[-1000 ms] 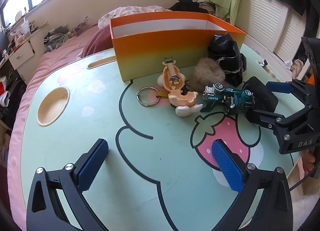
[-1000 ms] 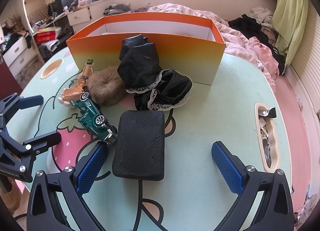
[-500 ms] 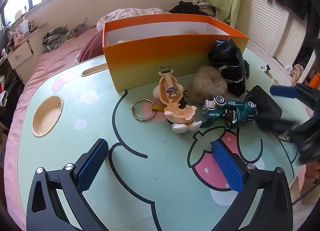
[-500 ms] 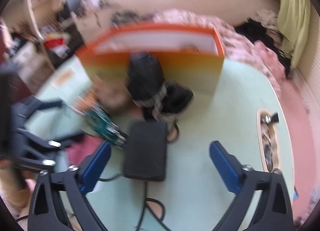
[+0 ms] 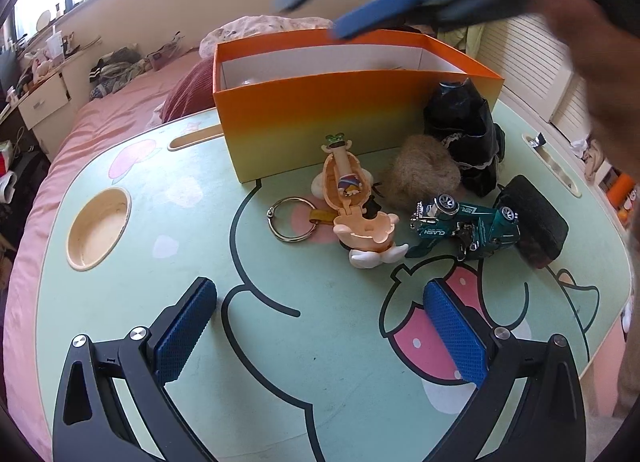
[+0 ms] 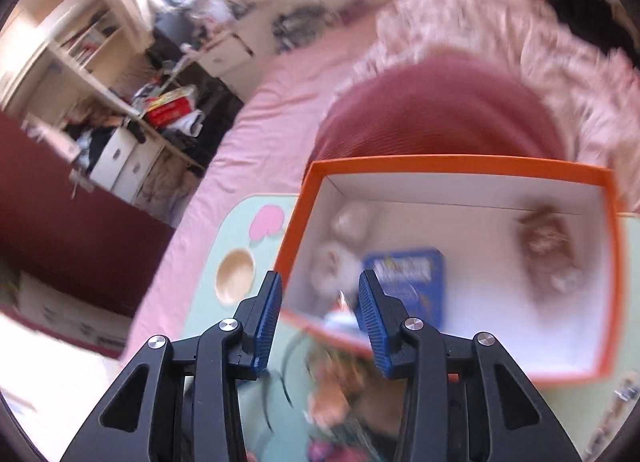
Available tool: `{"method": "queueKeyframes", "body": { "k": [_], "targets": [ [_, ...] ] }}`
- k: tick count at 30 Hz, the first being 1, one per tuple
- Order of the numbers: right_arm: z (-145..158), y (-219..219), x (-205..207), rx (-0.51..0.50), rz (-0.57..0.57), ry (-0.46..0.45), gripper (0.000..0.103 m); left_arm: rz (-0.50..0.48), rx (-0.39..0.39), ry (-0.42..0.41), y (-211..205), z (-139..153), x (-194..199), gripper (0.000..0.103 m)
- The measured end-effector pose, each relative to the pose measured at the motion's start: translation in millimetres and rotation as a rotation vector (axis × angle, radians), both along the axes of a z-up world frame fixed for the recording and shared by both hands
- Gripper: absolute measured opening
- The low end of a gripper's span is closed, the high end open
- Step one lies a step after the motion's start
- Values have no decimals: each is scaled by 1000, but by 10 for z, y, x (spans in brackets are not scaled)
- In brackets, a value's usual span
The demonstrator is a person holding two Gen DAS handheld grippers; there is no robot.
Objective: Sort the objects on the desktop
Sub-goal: 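Grasp the plastic-wrapped ball in the box with the right tool, place it by the scrunchie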
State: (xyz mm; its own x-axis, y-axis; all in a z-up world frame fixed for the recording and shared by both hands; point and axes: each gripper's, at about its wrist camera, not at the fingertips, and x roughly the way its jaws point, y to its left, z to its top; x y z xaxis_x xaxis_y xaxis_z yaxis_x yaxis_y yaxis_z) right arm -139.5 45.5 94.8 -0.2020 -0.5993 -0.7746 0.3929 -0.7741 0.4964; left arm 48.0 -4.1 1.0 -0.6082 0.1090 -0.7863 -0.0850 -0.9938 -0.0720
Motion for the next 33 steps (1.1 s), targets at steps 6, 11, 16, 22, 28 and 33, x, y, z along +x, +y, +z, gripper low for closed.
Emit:
{"method": "queueKeyframes", "body": {
  "k": [6,11,16,22,28,33],
  "targets": [
    [-446,-371,-435,175,-72,-100,39,1,0,0,2,3,-6,103],
    [-560,-535,-530,250,-81,-104,12,1,3,0,-12,5,-4,103],
    [-336,-186,-371,108,-97,-63,11,1,10,2,-33,12,2,103],
    [258,598,307,-12,-105,138,11,1,11,3,-38,13,4,103],
    [192,1011,1270,-20,-92,242,11,1,10,3,-44,14,6,103],
    [-310,916,1482,48,33,164,12,2,10,3,-54,24,14,103]
  ]
}}
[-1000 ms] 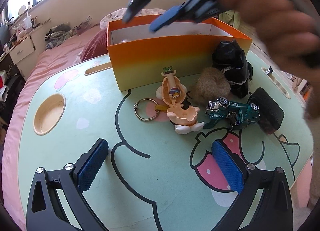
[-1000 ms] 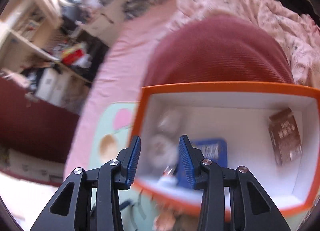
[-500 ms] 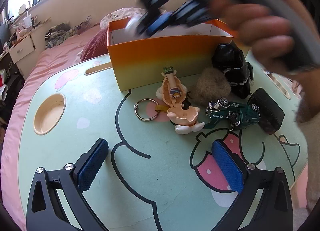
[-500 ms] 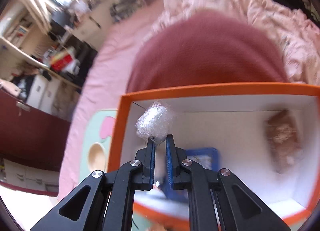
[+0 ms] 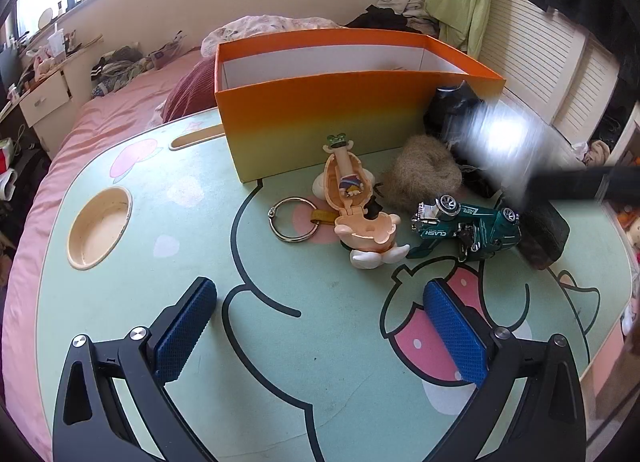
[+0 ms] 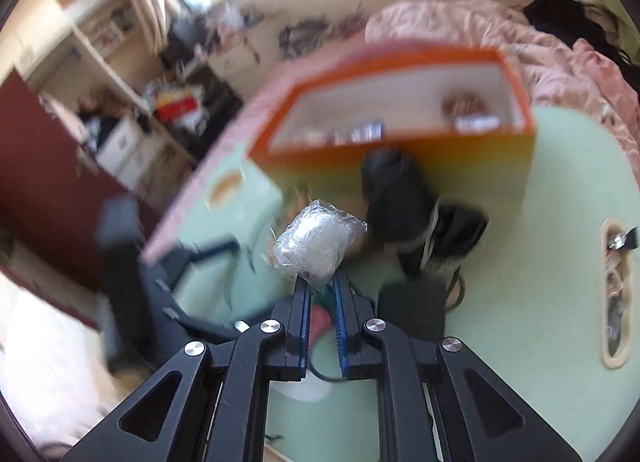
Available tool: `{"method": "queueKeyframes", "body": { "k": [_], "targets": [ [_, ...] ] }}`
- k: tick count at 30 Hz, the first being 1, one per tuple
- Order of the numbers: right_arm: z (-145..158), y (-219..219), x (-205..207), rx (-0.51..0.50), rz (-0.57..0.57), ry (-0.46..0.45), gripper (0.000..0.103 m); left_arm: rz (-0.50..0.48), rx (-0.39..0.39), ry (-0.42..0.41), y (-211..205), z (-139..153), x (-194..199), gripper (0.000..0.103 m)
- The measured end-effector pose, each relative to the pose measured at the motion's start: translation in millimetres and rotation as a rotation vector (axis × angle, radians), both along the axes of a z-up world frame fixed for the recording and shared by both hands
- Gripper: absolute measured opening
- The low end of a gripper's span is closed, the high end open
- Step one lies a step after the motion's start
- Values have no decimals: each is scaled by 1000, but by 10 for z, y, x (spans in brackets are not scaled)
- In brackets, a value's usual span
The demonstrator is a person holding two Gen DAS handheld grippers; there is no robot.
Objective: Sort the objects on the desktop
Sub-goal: 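Grasp the plastic-wrapped ball in the box with the right tool, place it by the scrunchie, then grasp the brown card box in the orange box with the left tool, lift it out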
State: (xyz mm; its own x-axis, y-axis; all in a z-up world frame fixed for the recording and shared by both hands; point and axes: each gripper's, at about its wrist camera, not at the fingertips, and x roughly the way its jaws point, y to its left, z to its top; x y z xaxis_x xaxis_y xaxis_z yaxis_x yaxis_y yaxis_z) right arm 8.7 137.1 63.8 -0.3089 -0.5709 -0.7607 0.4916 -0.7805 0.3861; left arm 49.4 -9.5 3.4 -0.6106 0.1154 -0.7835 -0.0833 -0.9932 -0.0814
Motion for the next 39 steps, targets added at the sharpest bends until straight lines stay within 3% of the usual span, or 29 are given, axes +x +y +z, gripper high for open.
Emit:
{"method": "queueKeyframes", "body": {
  "k": [2,4,6,10,12,16,18,19,20,25,28,39],
  "targets": [
    [-29,-14,-14,24,-14,67,20,-1,-1,0,5,-1,3,103],
    [-52,38,-60,45,-71,82,50,0,2,1,6,-11,7,103],
    [-4,154,37,14,-119,156,57,0,1,1,12,-8,11,103],
    [63,327,415,-31,-108,261,74,1,0,1,12,-7,10,103],
    [6,305,570,45,-112,304,78,1,1,1,8,-6,8,103],
    [-220,74,620,319,-132,384,83,-1,-1,1,1,0,9,103],
    [-386,14,516,383,-137,336,88,0,2,2,-9,-6,21,103],
    [-460,43,448,328,-148,300,99,0,-1,2,3,-4,17,103],
    [-482,59,427,305,-164,276,102,2,-8,5,9,-7,19,103],
    [-480,59,434,329,-180,280,103,3,-12,4,20,27,38,103],
    [-544,61,506,316,-208,332,103,2,-13,4,25,29,51,103],
    [-584,59,485,316,-295,338,103,2,-13,4,33,46,65,103]
  ]
}}
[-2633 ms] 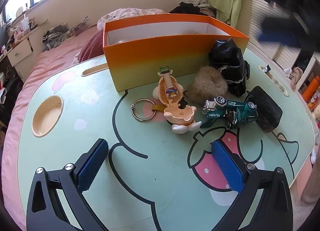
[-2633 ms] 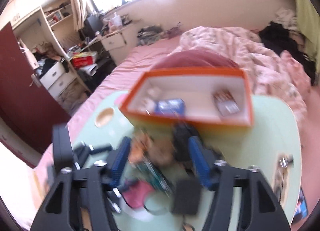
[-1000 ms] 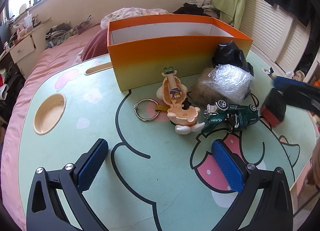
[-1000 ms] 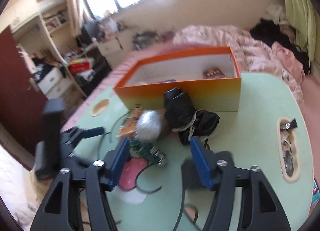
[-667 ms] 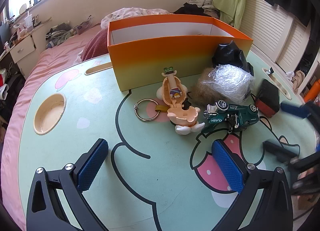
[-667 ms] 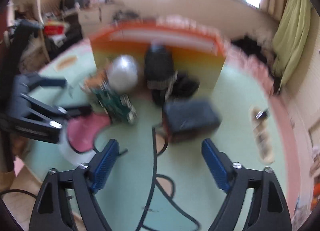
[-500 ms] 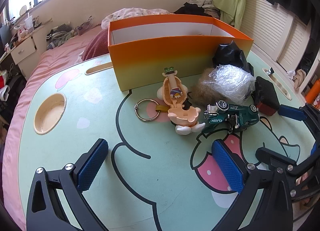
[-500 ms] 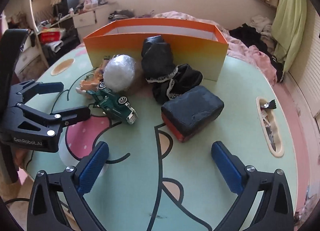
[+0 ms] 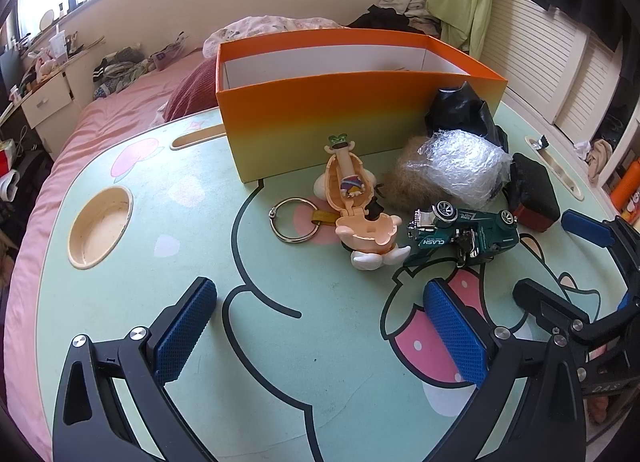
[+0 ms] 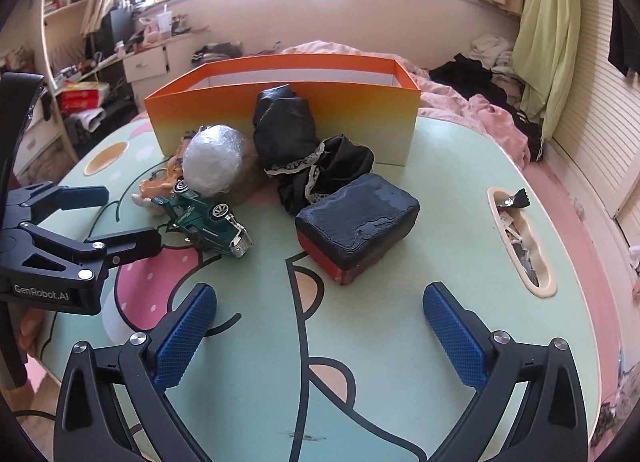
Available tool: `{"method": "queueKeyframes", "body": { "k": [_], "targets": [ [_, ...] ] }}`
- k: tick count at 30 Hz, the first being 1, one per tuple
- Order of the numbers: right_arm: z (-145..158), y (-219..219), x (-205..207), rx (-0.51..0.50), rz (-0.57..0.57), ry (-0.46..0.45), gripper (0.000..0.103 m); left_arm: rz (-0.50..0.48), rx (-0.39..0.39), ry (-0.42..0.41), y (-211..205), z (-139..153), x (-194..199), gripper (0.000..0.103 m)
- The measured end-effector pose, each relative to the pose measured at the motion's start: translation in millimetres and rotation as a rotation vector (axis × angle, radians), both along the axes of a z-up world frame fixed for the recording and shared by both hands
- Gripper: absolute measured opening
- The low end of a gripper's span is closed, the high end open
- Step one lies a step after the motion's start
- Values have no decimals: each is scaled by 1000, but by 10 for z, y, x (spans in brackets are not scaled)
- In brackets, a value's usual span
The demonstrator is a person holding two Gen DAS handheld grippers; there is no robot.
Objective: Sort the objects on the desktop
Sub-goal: 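Grasp the brown card box in the orange box with the left tool, lift it out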
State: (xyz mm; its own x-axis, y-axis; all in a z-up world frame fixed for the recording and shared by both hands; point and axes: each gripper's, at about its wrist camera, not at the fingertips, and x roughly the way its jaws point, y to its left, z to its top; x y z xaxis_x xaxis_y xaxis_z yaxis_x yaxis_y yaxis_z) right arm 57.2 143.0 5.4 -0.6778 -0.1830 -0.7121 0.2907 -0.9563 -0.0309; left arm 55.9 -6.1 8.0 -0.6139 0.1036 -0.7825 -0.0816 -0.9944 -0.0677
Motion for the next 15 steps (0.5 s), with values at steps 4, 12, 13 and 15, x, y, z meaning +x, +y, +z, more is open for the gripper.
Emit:
{"method": "queueKeyframes", "body": {
  "k": [4,12,13,15],
  "targets": [
    [-1,5,25,-6,2,31,103,1,2,-1,-18,-19,-23,103],
    [-4,4,37,-18,18,41,103,10,-4,-8,-11,-42,-55,103],
    [-3,7,38,-21,18,40,103,3,-7,-14,-21,-32,-58,103],
    [-7,27,33,-32,17,36,103,24,21,0,-72,50,-29,102]
  ]
}}
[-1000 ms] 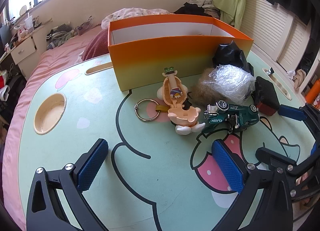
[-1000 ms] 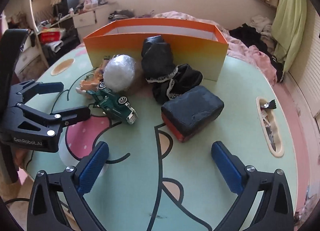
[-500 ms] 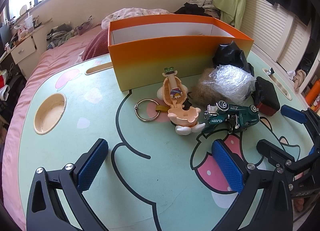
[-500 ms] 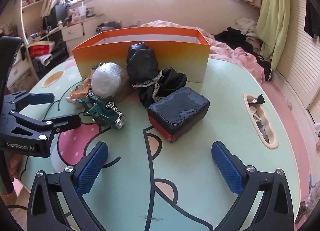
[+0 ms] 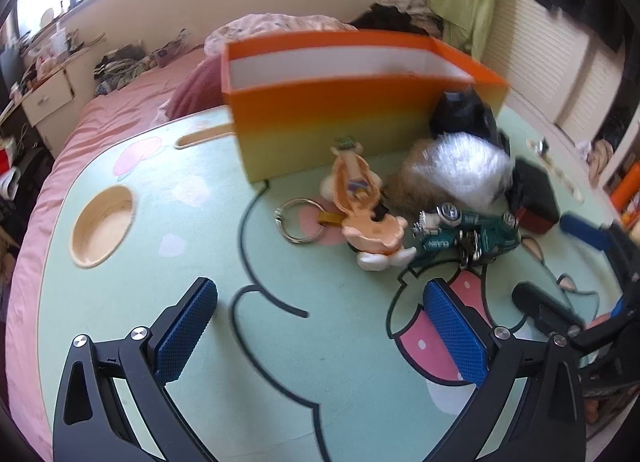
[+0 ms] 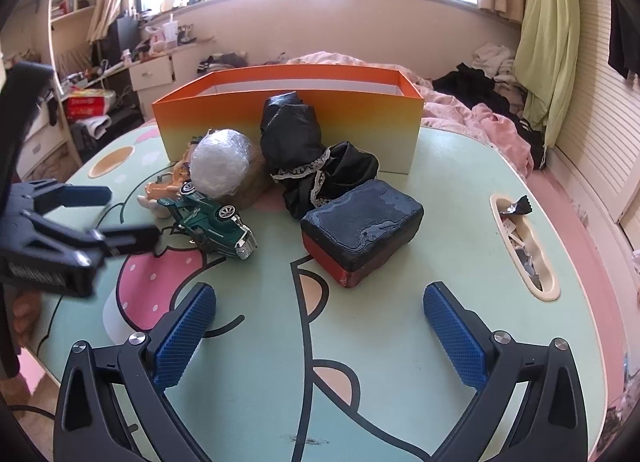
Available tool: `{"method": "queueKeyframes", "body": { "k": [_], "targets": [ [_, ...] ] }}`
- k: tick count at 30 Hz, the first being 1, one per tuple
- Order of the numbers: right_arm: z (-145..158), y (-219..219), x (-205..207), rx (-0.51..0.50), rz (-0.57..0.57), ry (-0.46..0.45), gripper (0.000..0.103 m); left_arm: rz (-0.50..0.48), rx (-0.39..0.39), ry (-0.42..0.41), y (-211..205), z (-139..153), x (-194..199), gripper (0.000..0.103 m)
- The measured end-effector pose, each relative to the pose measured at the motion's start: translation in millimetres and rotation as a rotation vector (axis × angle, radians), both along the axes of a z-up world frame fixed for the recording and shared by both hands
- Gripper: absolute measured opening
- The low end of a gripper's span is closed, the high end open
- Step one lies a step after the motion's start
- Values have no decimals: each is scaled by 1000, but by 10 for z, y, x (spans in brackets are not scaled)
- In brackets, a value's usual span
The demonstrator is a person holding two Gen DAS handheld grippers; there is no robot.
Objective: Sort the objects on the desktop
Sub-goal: 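Grasp the brown card box in the orange box with the left tool, lift it out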
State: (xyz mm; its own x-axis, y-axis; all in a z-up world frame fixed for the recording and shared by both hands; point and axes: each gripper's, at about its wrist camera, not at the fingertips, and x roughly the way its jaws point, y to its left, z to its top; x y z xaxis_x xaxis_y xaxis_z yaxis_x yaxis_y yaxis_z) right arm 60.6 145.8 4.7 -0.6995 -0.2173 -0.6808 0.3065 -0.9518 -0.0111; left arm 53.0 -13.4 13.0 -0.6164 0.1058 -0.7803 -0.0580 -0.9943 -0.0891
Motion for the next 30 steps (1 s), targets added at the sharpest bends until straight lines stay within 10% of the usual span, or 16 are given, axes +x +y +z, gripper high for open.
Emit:
{"method": "queueKeyframes", "body": {
  "k": [6,9,16,23,30],
  "targets": [
    [-6,24,-2,-4,0,-1,103,-42,114,212,39,920,14,101],
    [0,31,-6,-4,1,-1,103,-152,104,112,472,1143,-587,89],
    [8,38,-11,-7,5,1,103,10,164,-378,960,421,-2192,61],
    [8,78,-42,-20,12,-5,103,98,159,-433,1162,109,-2540,62],
    [9,80,-56,-21,15,-4,103,72,-16,-386,933,101,-2507,42]
  ]
}}
